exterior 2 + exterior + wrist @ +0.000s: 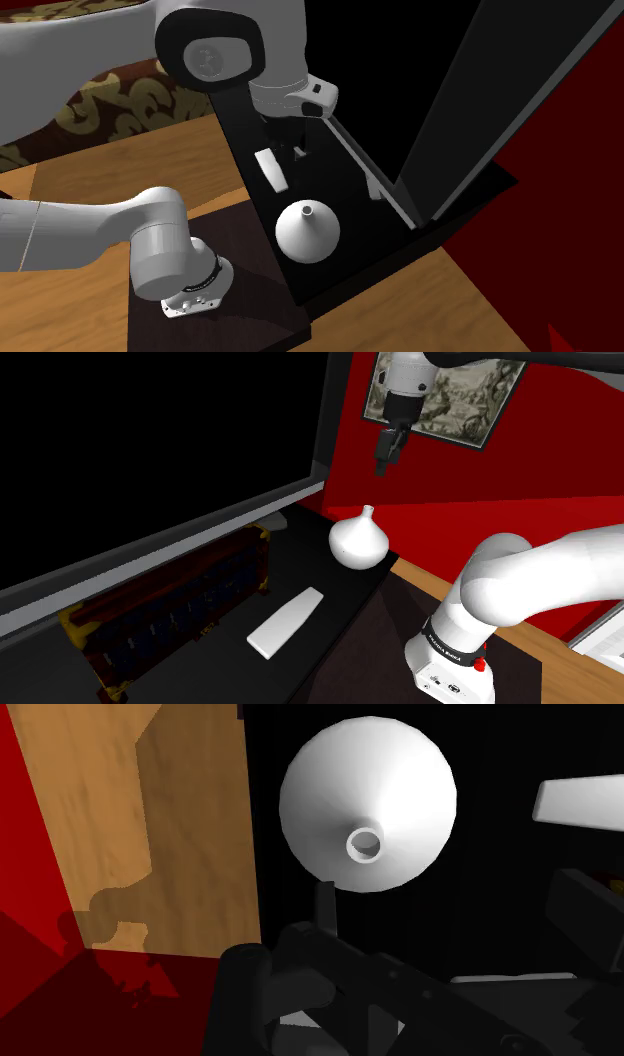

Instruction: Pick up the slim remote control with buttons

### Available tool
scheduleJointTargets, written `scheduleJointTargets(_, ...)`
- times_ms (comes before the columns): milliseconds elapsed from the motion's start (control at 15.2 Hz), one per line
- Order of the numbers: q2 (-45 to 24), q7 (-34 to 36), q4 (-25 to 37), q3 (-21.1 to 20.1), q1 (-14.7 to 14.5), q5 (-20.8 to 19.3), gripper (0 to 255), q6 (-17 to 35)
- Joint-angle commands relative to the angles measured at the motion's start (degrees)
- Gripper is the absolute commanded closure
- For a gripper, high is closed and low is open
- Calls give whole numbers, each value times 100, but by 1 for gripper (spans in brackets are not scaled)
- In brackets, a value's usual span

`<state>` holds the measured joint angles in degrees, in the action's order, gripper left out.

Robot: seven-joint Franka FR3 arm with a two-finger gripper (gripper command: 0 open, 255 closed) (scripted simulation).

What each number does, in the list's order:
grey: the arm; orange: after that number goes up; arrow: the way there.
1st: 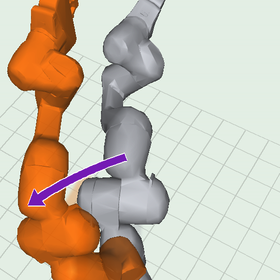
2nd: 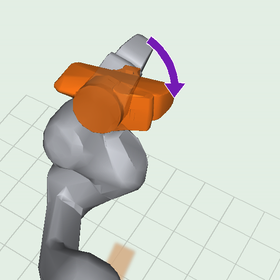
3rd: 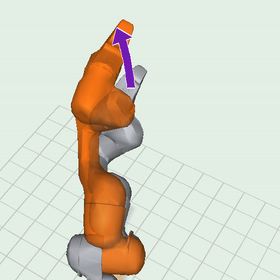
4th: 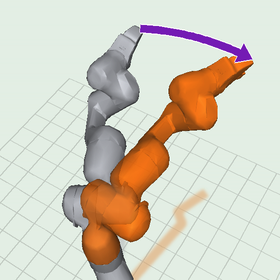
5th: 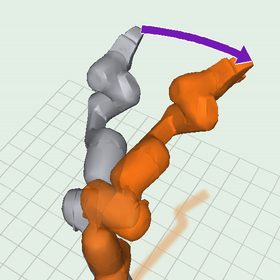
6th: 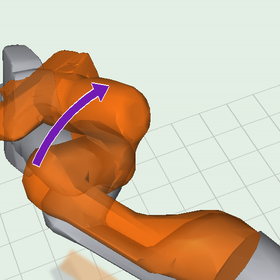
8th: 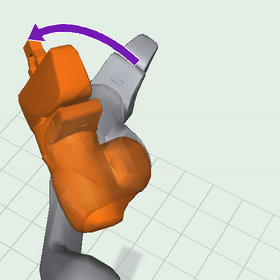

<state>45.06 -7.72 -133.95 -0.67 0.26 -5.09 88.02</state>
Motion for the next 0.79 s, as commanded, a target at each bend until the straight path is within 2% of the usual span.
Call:
scheduleJointTargets(0, 0, 0, 0, 0, 0, 0, 0, 0)
scheduleJointTargets(726, -931, -1740, -866, -98, -1161, 237, 0, 1839)
